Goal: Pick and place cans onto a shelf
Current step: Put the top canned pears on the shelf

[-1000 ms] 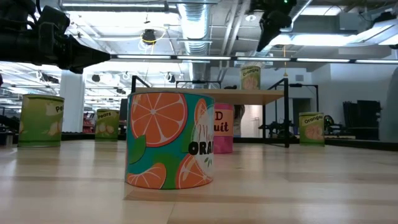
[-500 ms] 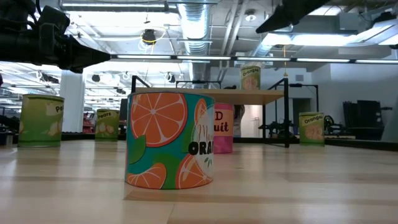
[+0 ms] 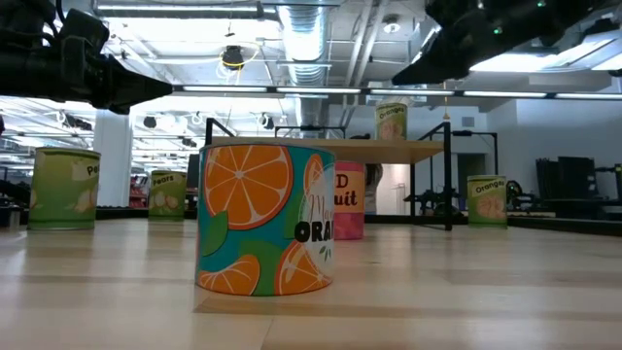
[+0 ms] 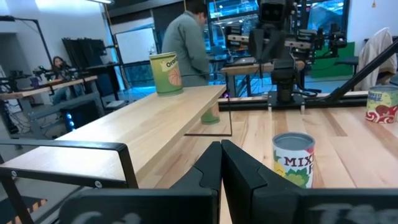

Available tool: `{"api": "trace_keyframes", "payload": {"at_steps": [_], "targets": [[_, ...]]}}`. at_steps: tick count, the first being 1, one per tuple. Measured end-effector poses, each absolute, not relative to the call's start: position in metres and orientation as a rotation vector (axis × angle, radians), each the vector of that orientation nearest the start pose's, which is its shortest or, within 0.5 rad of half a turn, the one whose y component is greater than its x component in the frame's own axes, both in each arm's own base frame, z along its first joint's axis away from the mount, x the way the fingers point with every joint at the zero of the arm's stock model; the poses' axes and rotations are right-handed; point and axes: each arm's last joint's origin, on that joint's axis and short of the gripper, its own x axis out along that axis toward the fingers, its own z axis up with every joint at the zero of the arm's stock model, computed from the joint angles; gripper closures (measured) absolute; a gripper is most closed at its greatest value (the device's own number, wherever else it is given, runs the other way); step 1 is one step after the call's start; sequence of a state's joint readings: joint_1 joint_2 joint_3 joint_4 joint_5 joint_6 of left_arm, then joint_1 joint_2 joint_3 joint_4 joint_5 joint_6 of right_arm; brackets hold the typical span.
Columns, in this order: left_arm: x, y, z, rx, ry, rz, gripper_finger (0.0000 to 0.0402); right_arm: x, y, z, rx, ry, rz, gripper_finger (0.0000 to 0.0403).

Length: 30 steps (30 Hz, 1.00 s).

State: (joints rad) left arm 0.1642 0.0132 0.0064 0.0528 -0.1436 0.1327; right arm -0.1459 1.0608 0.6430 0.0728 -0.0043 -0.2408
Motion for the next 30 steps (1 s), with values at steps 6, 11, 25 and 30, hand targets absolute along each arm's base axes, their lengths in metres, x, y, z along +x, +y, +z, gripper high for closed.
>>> {"api": "trace_keyframes", "payload": {"at_steps": [6, 11, 25, 30], "targets": [[0.096, 0.020, 0.170, 0.114, -0.029, 0.309, 0.0401, 0.251, -0.025, 0.251, -0.194, 0.262, -0.072, 0.0345], [0.096, 0.020, 0.170, 0.115, -0.029, 0.310, 0.0401, 0.262, -0.024, 0.250, -0.207, 0.191, -0.070, 0.0340], [0.096, 0.020, 0.169, 0.067, -0.025, 0.308, 0.0401, 0.307, -0.013, 0.235, -0.216, 0.103, -0.035, 0.0358], [0.099, 0.021, 0.165, 0.066, 0.022, 0.306, 0.0401, 0.311, 0.010, 0.240, -0.278, 0.046, 0.033, 0.0394]]}}
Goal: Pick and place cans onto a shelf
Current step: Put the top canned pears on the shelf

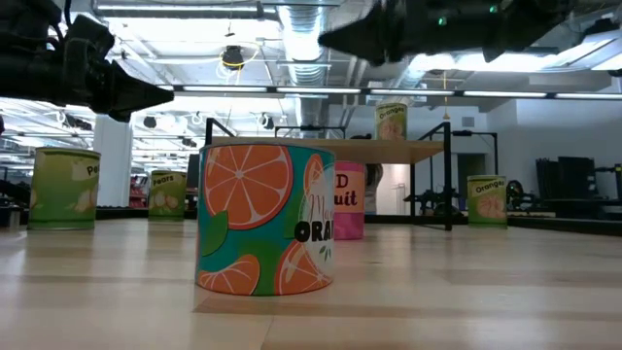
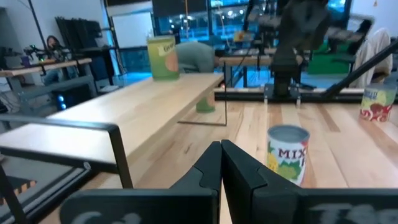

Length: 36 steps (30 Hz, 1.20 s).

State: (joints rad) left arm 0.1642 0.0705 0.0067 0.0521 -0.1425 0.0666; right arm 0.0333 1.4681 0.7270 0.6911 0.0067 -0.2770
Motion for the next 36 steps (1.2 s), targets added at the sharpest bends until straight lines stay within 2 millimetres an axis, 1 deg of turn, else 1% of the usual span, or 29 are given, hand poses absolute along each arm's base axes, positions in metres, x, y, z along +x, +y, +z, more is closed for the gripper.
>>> {"api": "trace_keyframes", "payload": {"at_steps": [3, 5, 8, 9, 11, 14, 17, 19, 25, 27, 30, 34, 36], "targets": [[0.101, 0.021, 0.162, 0.060, 0.054, 0.305, 0.0401, 0.313, 0.021, 0.232, -0.288, 0.078, 0.073, 0.0388], [0.102, 0.021, 0.161, 0.058, 0.074, 0.304, 0.0401, 0.317, 0.026, 0.227, -0.291, 0.068, 0.087, 0.0390], [0.104, 0.021, 0.161, 0.059, 0.094, 0.304, 0.0401, 0.321, 0.031, 0.213, -0.315, 0.053, 0.099, 0.0397], [0.104, 0.021, 0.160, 0.063, 0.124, 0.304, 0.0401, 0.320, 0.032, 0.210, -0.321, 0.024, 0.101, 0.0397], [0.104, 0.023, 0.166, 0.077, 0.139, 0.341, 0.0401, 0.316, 0.031, 0.207, -0.321, -0.042, 0.095, 0.0394], [0.103, 0.027, 0.179, 0.096, 0.130, 0.484, 0.0401, 0.301, 0.026, 0.199, -0.320, -0.080, 0.080, 0.0396], [0.103, 0.030, 0.187, 0.118, 0.185, 0.612, 0.0401, 0.284, 0.019, 0.201, -0.313, -0.145, 0.047, 0.0398], [0.103, 0.032, 0.197, 0.123, 0.209, 0.674, 0.0401, 0.273, 0.016, 0.205, -0.315, -0.173, 0.032, 0.0396], [0.110, 0.044, 0.215, 0.069, 0.312, 0.794, 0.0401, 0.251, 0.014, 0.216, -0.357, -0.177, 0.028, 0.0388], [0.115, 0.051, 0.220, 0.043, 0.353, 0.830, 0.0401, 0.246, 0.015, 0.218, -0.377, -0.158, 0.035, 0.0392], [0.123, 0.063, 0.227, 0.008, 0.462, 0.871, 0.0401, 0.241, 0.016, 0.221, -0.402, -0.134, 0.044, 0.0397], [0.133, 0.084, 0.241, -0.034, 0.643, 0.928, 0.0401, 0.237, 0.016, 0.223, -0.413, -0.115, 0.048, 0.0393], [0.136, 0.097, 0.247, -0.045, 0.764, 0.948, 0.0401, 0.236, 0.016, 0.223, -0.414, -0.106, 0.049, 0.0389]]}}
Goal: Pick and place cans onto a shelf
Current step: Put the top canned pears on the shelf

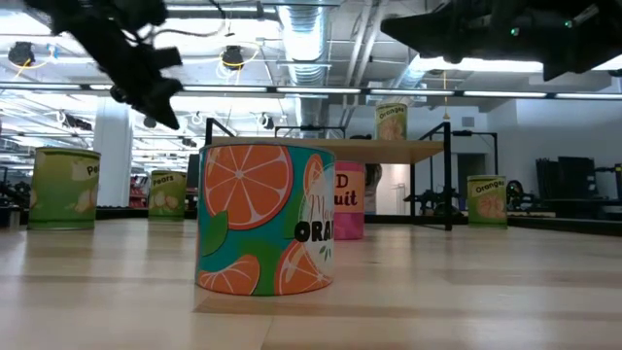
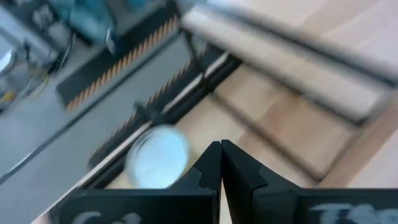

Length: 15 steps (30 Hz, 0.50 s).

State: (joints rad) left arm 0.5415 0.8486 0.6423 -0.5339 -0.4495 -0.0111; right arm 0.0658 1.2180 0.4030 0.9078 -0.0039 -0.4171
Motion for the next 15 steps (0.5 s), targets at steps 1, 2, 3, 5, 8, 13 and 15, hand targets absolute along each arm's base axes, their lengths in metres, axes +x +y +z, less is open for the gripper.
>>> {"api": "trace_keyframes", "payload": {"at_steps": [1, 2, 3, 5, 8, 13, 15], "targets": [[0.138, 0.103, 0.249, -0.054, 0.822, 0.950, 0.0401, 0.236, 0.016, 0.223, -0.414, -0.104, 0.050, 0.0389], [0.140, 0.109, 0.251, -0.066, 0.886, 0.939, 0.0401, 0.236, 0.016, 0.223, -0.413, -0.100, 0.051, 0.0389], [0.142, 0.115, 0.252, -0.078, 0.942, 0.925, 0.0401, 0.236, 0.016, 0.223, -0.412, -0.098, 0.052, 0.0390], [0.146, 0.127, 0.251, -0.087, 1.031, 0.894, 0.0401, 0.236, 0.016, 0.223, -0.410, -0.097, 0.052, 0.0394], [0.154, 0.142, 0.241, -0.062, 1.126, 0.870, 0.0390, 0.236, 0.017, 0.223, -0.403, -0.098, 0.057, 0.0396], [0.163, 0.155, 0.221, -0.026, 1.269, 0.861, 0.0332, 0.236, 0.022, 0.223, -0.397, -0.104, 0.077, 0.0391], [0.166, 0.157, 0.214, -0.021, 1.309, 0.839, 0.0303, 0.236, 0.023, 0.223, -0.397, -0.104, 0.081, 0.0392]]}}
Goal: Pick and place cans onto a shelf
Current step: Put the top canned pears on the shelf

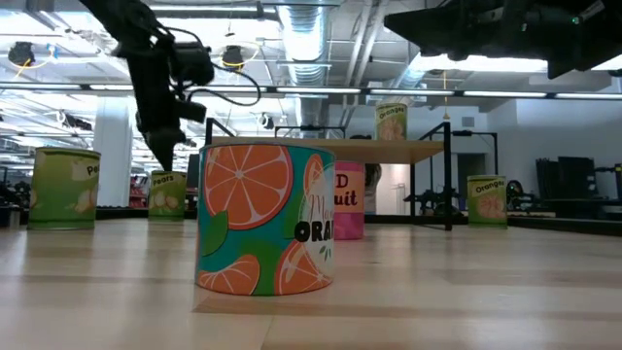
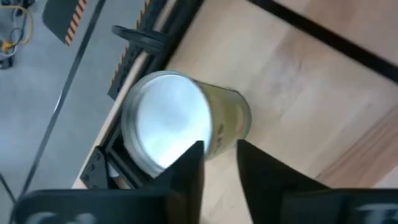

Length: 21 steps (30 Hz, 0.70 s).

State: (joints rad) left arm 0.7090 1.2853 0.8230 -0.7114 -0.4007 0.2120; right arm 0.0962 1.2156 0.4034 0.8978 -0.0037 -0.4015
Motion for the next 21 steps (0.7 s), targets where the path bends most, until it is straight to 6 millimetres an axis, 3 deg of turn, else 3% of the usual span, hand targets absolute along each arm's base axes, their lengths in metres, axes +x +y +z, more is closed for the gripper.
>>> {"api": "trace_keyframes", "payload": {"at_steps": [5, 10, 15, 21], "targets": [[0.1700, 0.1614, 0.2052, -0.006, 1.353, 0.835, 0.0247, 0.2355, 0.0233, 0.2227, -0.397, -0.105, 0.083, 0.0394], [0.1709, 0.1624, 0.2042, 0.001, 1.354, 0.840, 0.0230, 0.2355, 0.0233, 0.2227, -0.397, -0.105, 0.084, 0.0392], [0.1710, 0.1625, 0.2043, 0.005, 1.354, 0.837, 0.0250, 0.2355, 0.0233, 0.2227, -0.397, -0.105, 0.083, 0.0394], [0.1709, 0.1628, 0.2049, 0.028, 1.365, 0.832, 0.0315, 0.2355, 0.0233, 0.2228, -0.396, -0.106, 0.083, 0.0393]]}}
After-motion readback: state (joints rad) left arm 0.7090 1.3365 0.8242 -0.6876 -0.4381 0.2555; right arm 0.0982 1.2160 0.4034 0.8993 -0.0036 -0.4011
